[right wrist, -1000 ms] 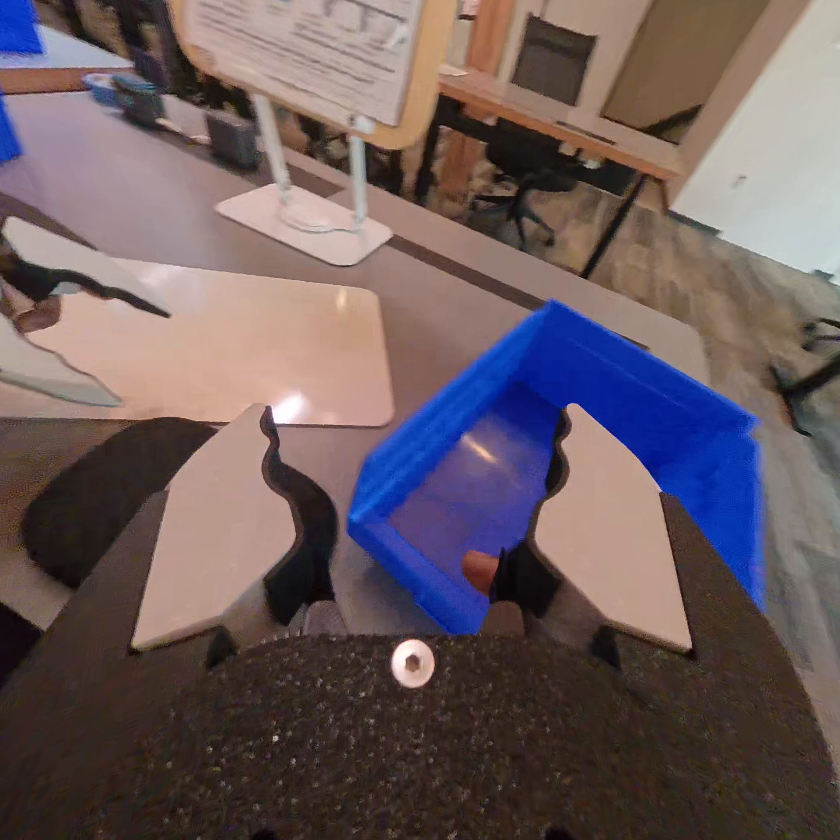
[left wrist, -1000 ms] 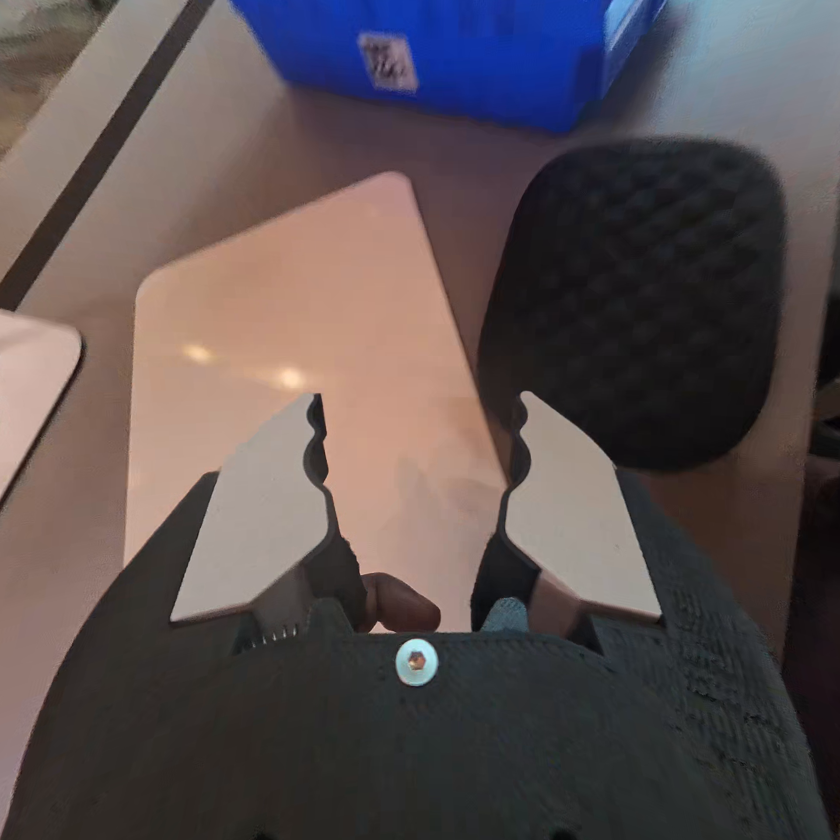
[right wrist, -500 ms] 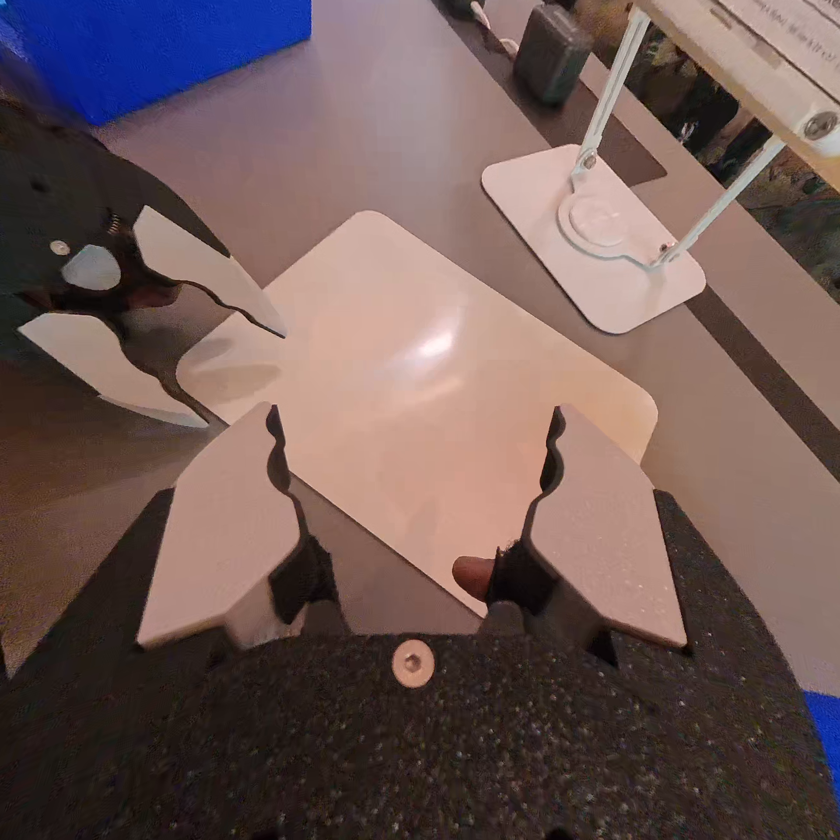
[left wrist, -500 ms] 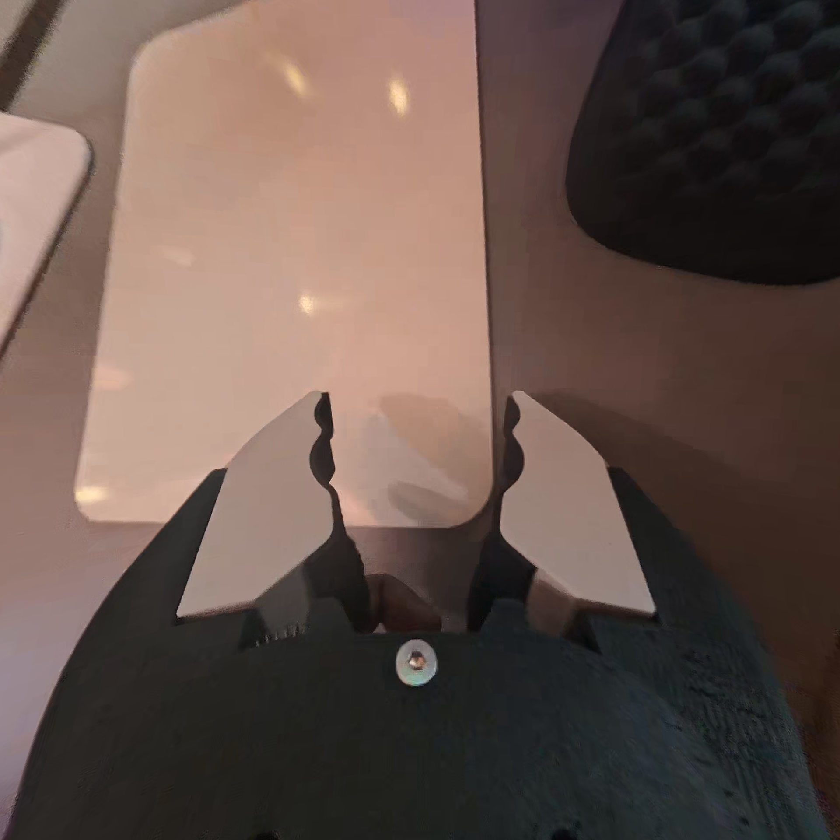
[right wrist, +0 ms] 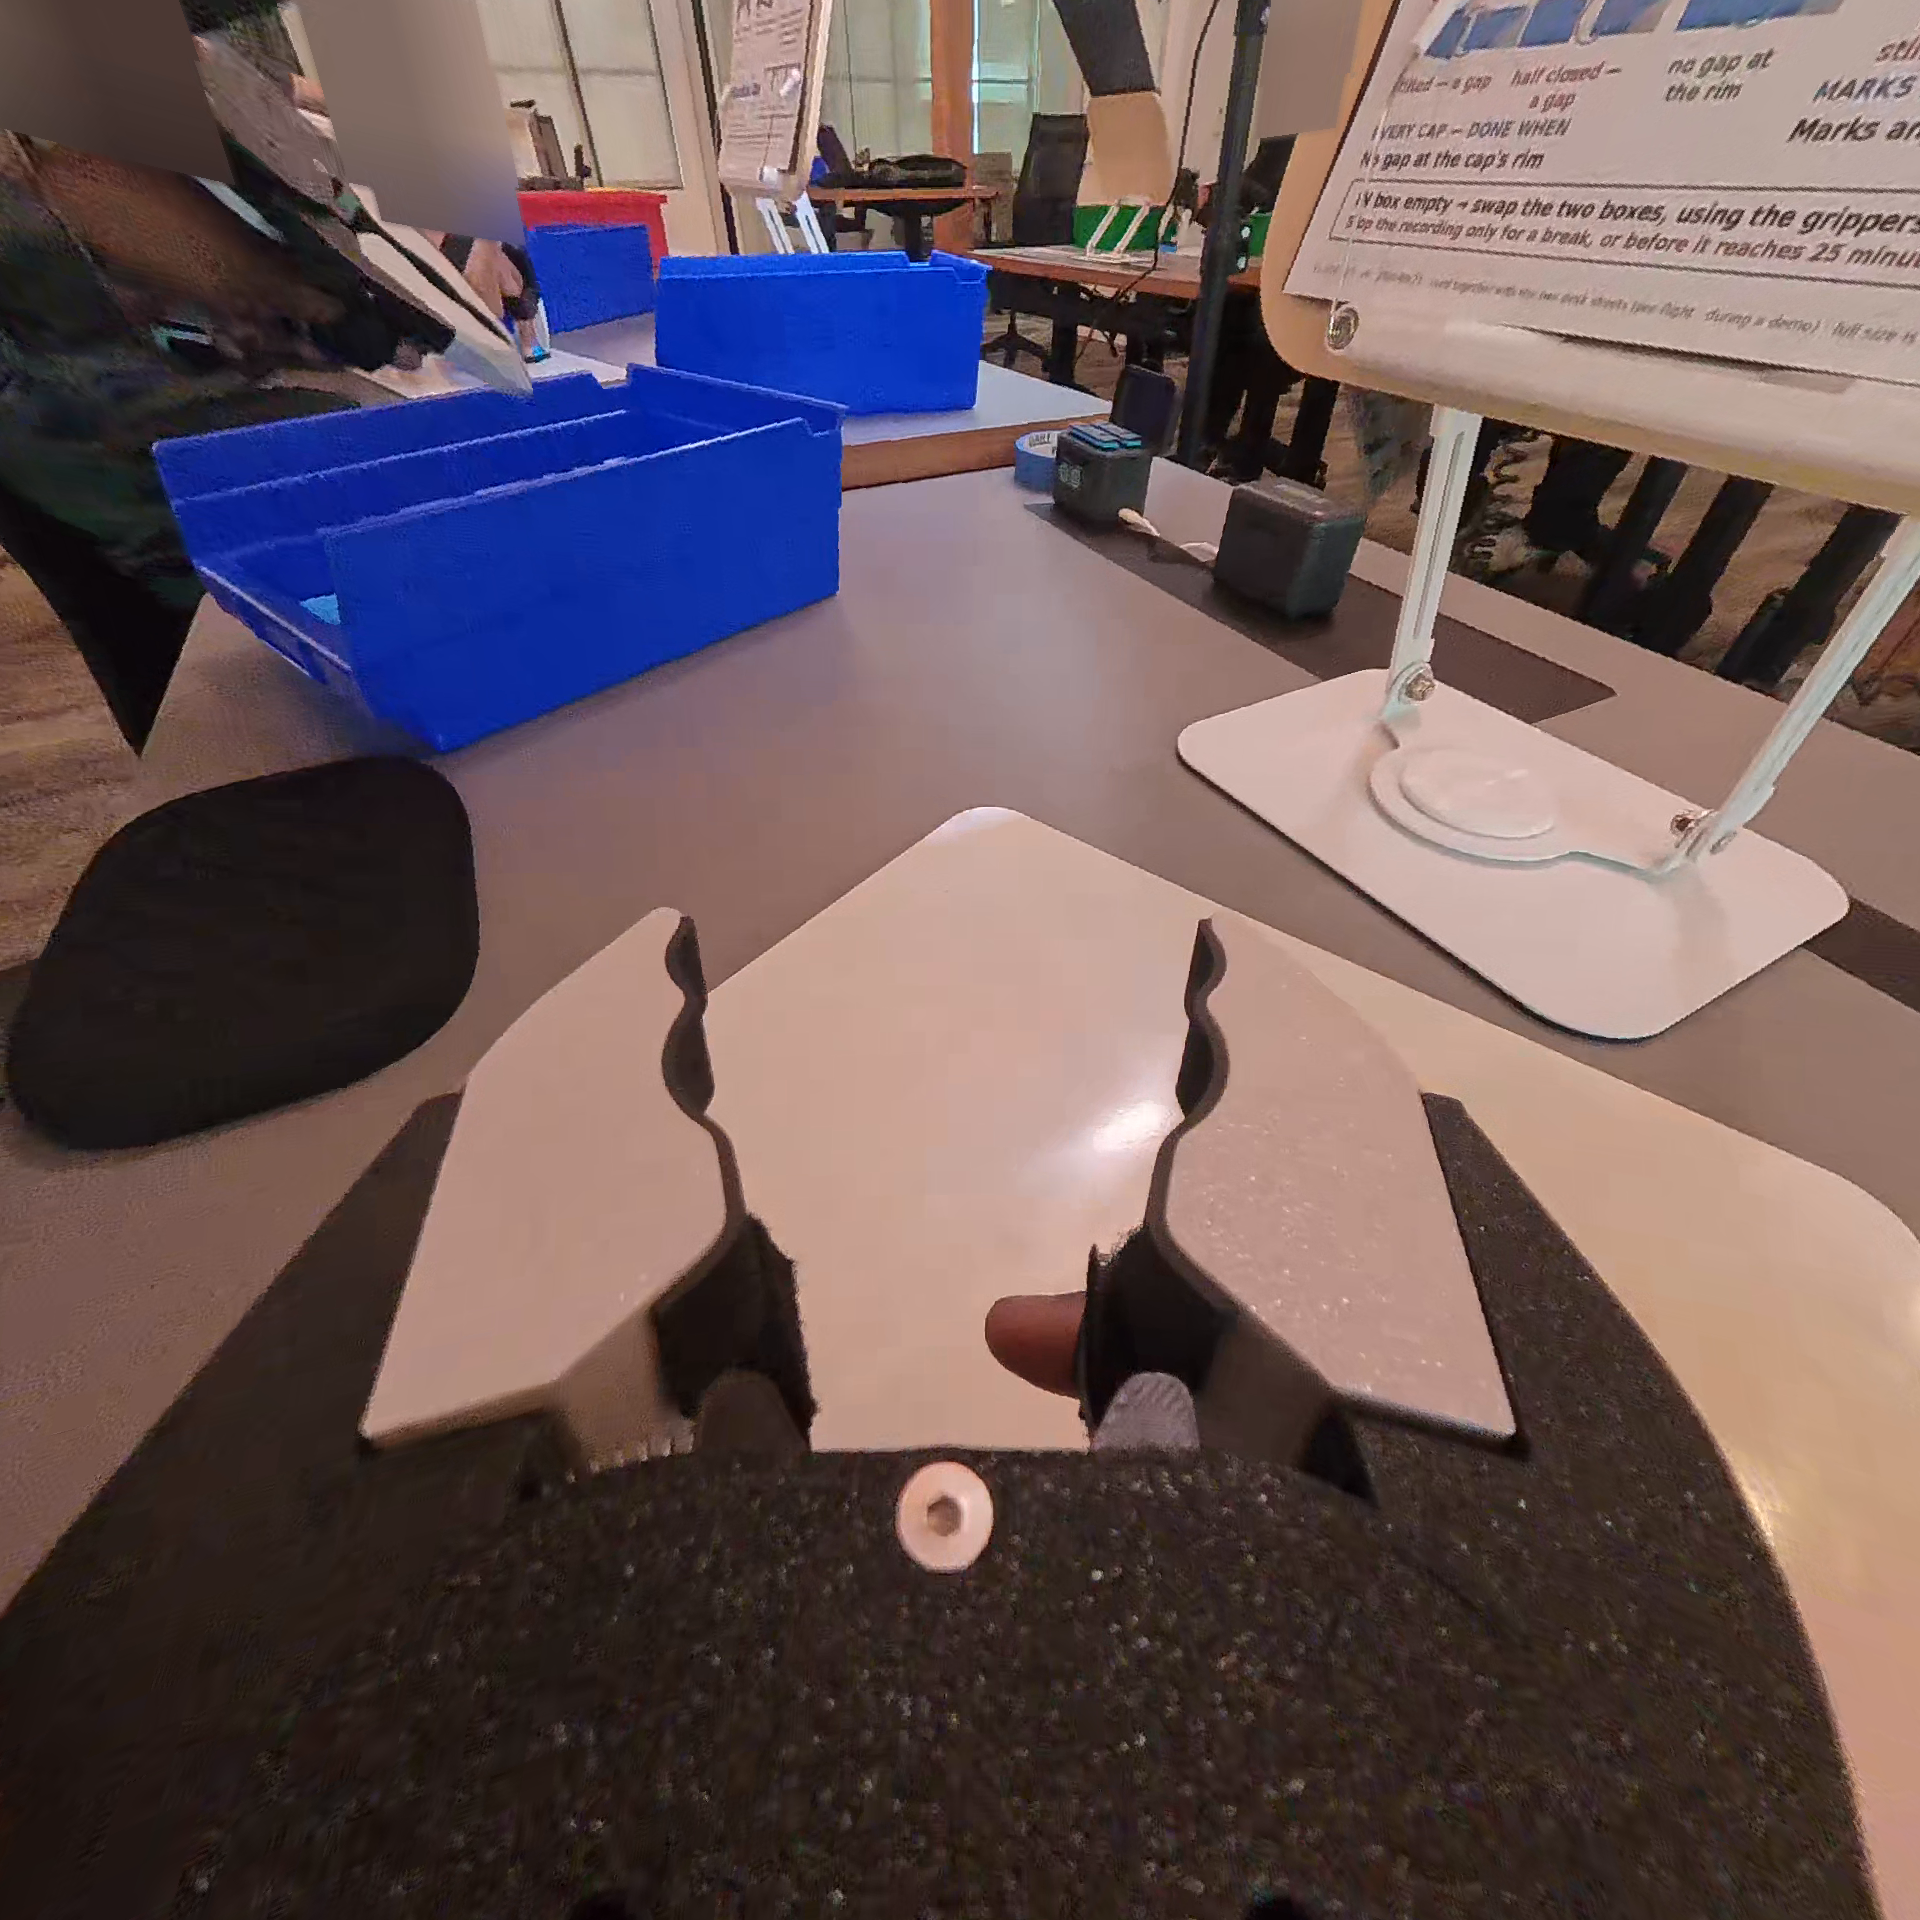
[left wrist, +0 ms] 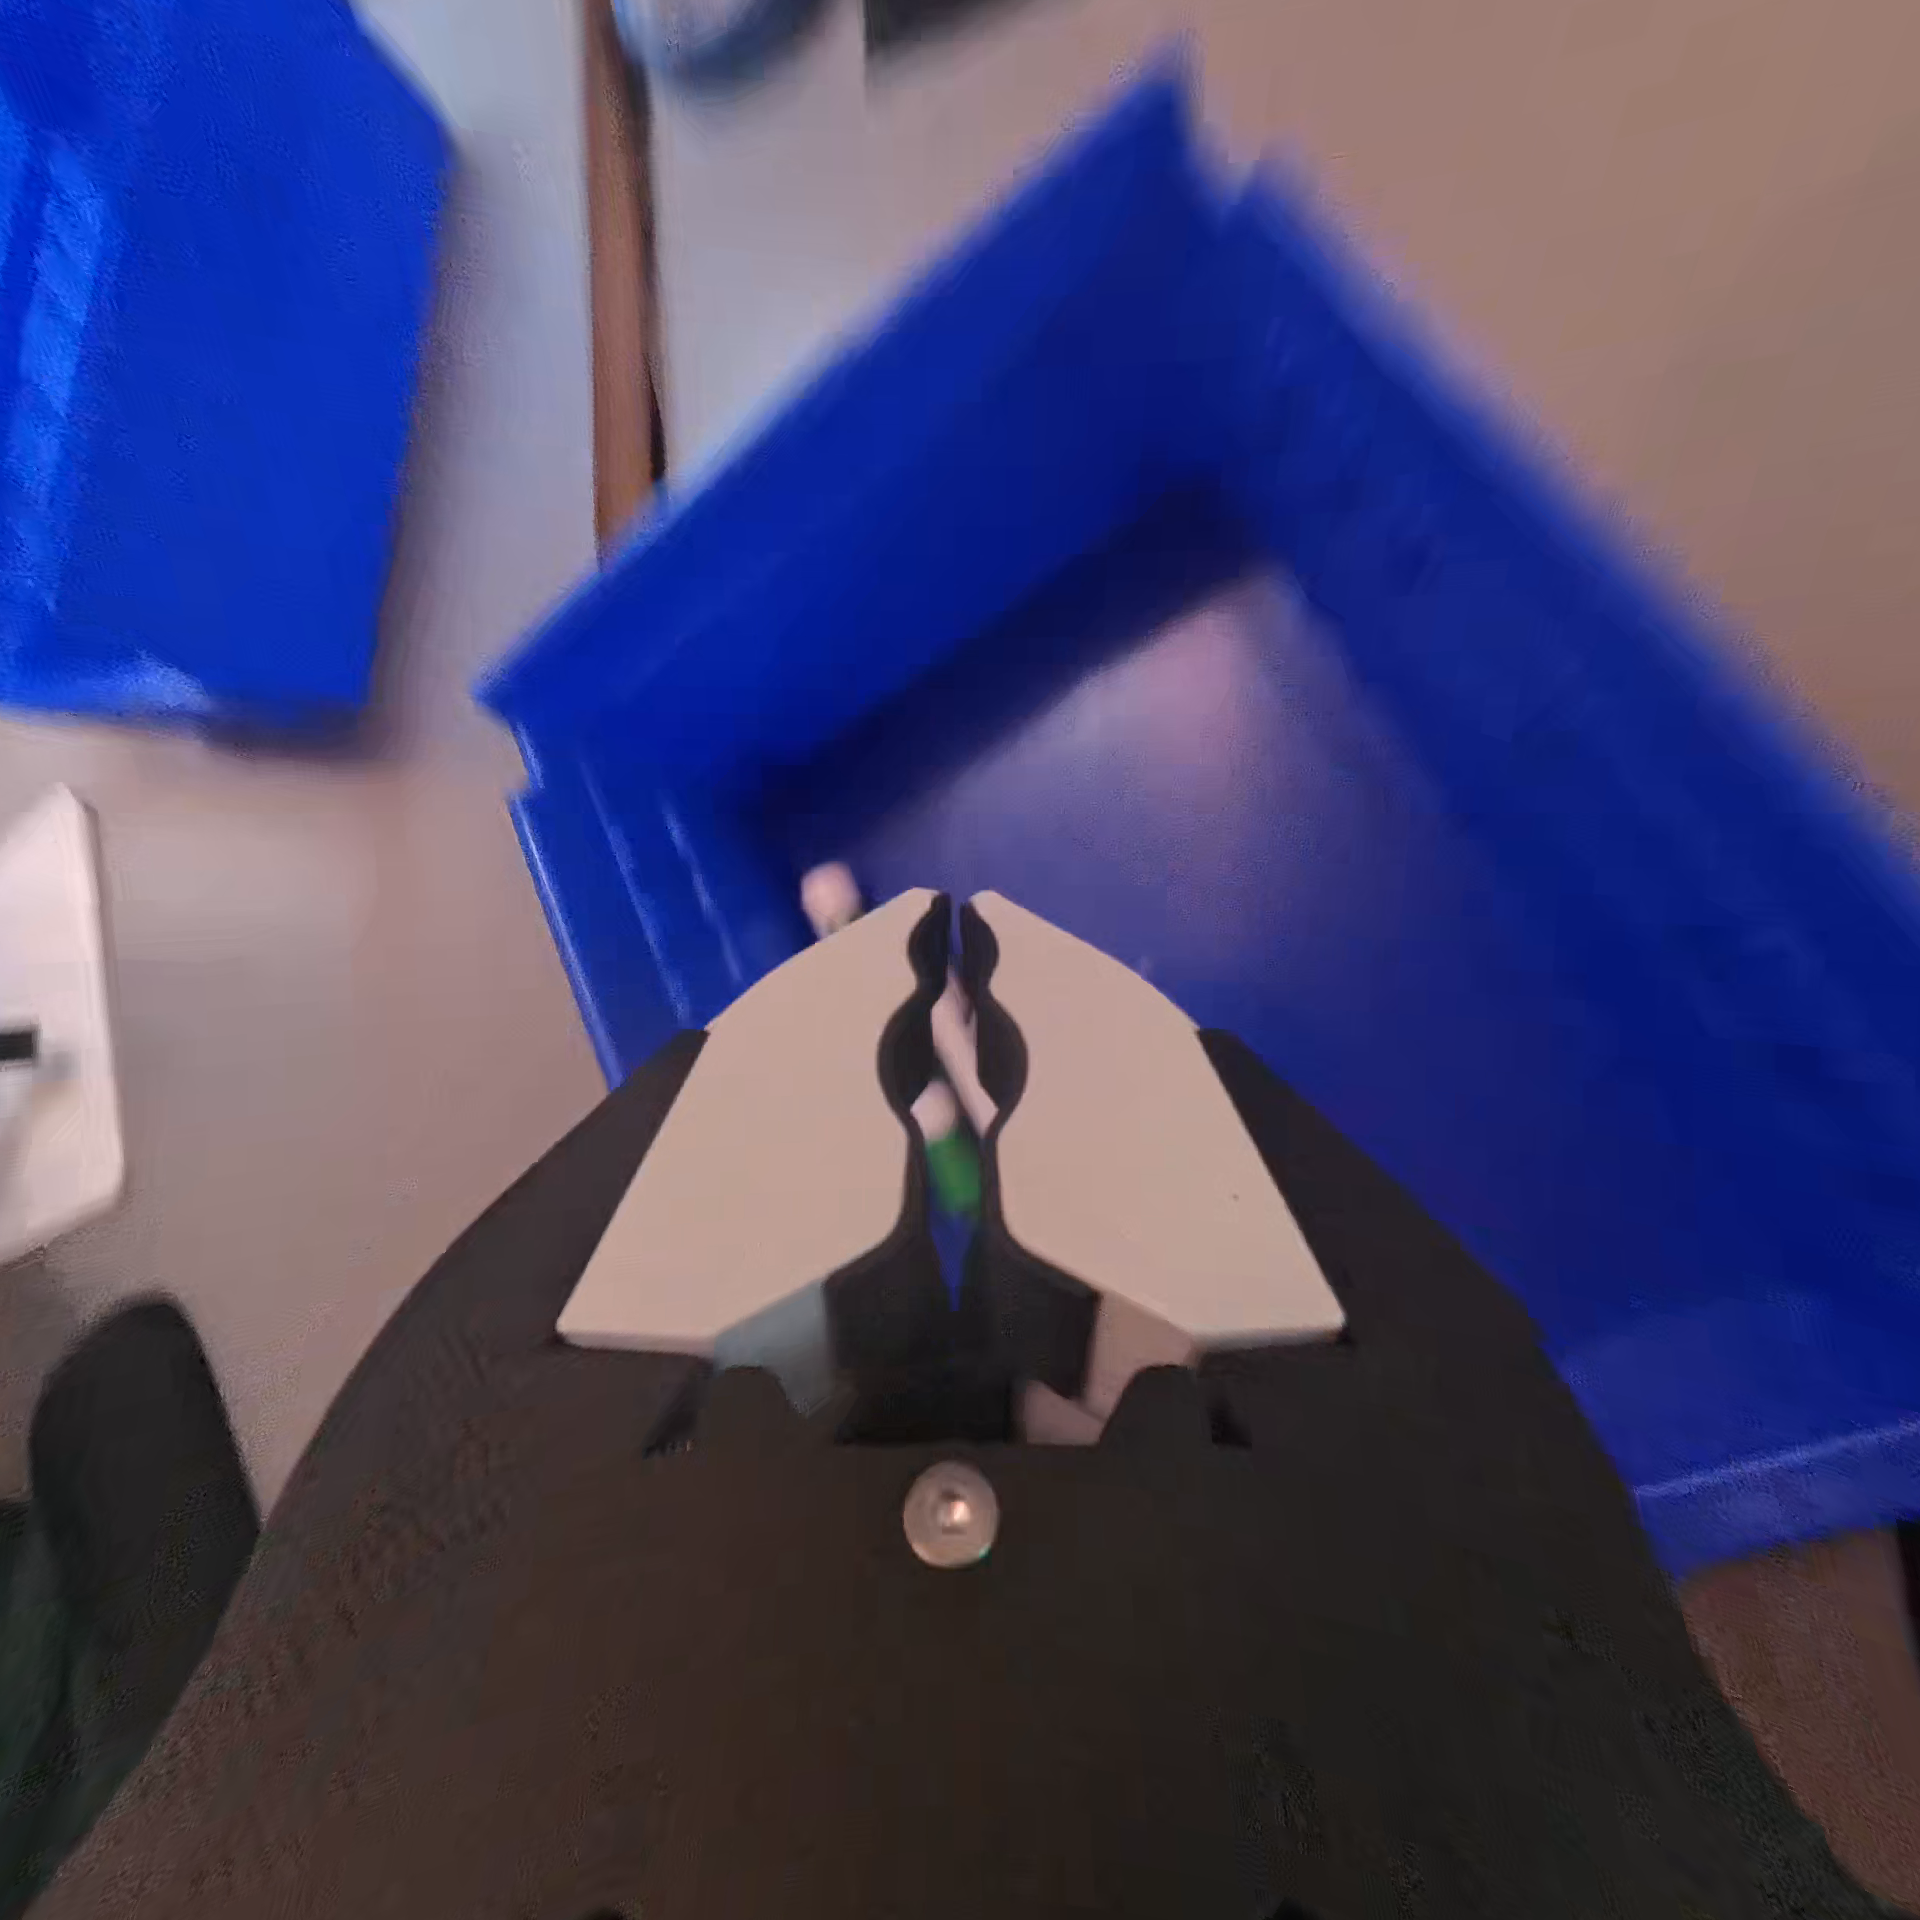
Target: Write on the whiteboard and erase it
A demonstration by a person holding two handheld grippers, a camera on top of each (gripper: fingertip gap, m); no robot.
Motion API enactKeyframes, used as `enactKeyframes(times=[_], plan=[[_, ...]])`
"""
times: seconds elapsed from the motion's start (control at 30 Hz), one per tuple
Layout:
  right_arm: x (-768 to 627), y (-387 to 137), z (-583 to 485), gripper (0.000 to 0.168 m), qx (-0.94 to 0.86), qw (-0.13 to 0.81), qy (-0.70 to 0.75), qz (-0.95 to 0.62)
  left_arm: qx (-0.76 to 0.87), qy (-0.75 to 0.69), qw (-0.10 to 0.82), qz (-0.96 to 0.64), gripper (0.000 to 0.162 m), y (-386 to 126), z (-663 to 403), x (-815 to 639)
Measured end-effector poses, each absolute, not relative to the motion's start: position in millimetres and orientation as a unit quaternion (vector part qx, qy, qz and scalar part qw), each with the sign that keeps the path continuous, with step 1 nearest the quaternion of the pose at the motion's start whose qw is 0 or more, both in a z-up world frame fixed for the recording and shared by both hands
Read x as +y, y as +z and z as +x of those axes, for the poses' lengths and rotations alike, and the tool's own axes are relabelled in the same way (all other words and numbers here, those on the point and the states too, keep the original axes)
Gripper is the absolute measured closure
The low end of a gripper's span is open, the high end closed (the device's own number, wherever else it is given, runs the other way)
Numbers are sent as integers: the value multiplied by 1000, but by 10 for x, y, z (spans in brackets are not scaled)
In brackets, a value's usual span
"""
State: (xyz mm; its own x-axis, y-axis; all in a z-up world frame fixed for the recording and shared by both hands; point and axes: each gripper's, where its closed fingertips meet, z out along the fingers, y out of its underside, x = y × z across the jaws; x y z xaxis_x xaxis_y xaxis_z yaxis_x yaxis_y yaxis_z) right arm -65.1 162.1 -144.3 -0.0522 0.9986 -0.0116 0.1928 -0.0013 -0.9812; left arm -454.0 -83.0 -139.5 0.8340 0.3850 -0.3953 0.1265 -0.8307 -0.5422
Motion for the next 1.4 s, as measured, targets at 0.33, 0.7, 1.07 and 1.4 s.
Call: enactKeyframes(times=[0.33,0.7,1.07,1.4], plan=[[1683,-1265,-536,93,-518,456,504,-519,-166,242,-29,-955,156,-2311,-4797,-1444],[1743,-1239,-479,101,-513,468,498,-518,-194,248,25,-949,127,-2274,-4697,-1466],[1780,-1236,-443,104,-512,474,494,-519,-220,145,84,-961,123,-2290,-4481,-1262],[1804,-1246,-432,106,-511,477,489,-521,-210,147,50,-965,140,-2447,-4502,-1346]])
